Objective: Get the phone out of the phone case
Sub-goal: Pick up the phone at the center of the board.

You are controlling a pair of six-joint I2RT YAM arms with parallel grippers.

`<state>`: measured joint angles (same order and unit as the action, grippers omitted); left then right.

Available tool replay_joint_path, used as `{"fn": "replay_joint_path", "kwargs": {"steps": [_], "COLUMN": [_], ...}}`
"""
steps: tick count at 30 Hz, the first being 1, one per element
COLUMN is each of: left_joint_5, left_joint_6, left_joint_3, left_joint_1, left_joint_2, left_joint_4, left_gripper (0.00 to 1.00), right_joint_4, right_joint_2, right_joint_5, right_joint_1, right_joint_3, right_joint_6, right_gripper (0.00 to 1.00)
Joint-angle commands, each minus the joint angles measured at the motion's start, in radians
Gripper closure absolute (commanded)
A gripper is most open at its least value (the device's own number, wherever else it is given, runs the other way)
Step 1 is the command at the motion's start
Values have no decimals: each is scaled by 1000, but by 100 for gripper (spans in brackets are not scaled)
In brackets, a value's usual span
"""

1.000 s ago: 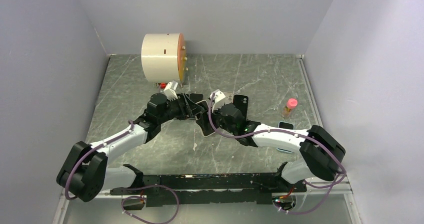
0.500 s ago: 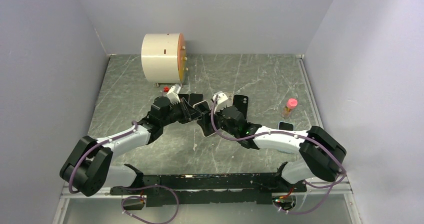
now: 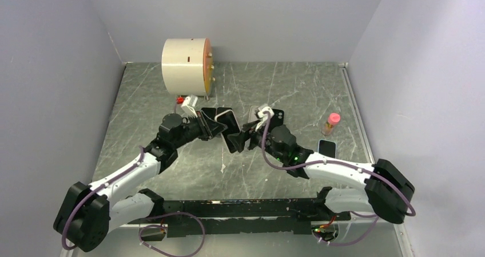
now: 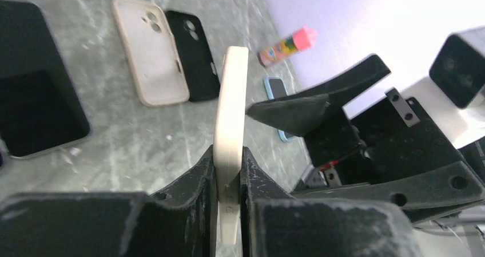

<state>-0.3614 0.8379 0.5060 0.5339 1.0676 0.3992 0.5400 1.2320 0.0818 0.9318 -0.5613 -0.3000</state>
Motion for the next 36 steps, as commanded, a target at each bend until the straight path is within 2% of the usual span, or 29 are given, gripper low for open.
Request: {"fn": "replay_joint_path", "kwargs": {"steps": [1,5,8,14,19,23,26,30,32,36], "left_joint_5": [-16,-104,-163,-295,-394,-412,-429,-499,-519,-539], "left_joint_6": [-60,-108,-130,-143,-130,-133,-130,-68,-43,-31], "left_joint_3": [17,45,48,66,89,104,123,129,124,132], "left_joint_1": [-60,-69,-71,-72,-72,-73,-73,-73,-72,-72], "left_joint_2": [-54,-68,-96,-142,-137,-145,-144,-122,-113,-106], "left_joint_4": [54,35,41,24,30,11,-9,53,93,102], "left_gripper": [98,97,98,98,97,97,97,98,97,97], "right_joint_4": [104,139,83,-27,-61,-15,-29,-90,-85,-176], "right_joint_2": [-101,-191,-263,-365,-370,-359,-359,-352,-332,-293], "right_joint_5": [-56,-230,-334,-614,-683,-794,-812,-867,-928,-911], "right_joint_1": [-49,-99,-142,-272,-279,-278,-278,-276,-270,-215], "right_joint_3": [89,152,173,180,170,186,195,174,166,120], "right_joint_6": [-43,-30,-2,15,58,112,170,253,290,415], "right_gripper": [14,12,7,7,7,7,7,9,7,14]}}
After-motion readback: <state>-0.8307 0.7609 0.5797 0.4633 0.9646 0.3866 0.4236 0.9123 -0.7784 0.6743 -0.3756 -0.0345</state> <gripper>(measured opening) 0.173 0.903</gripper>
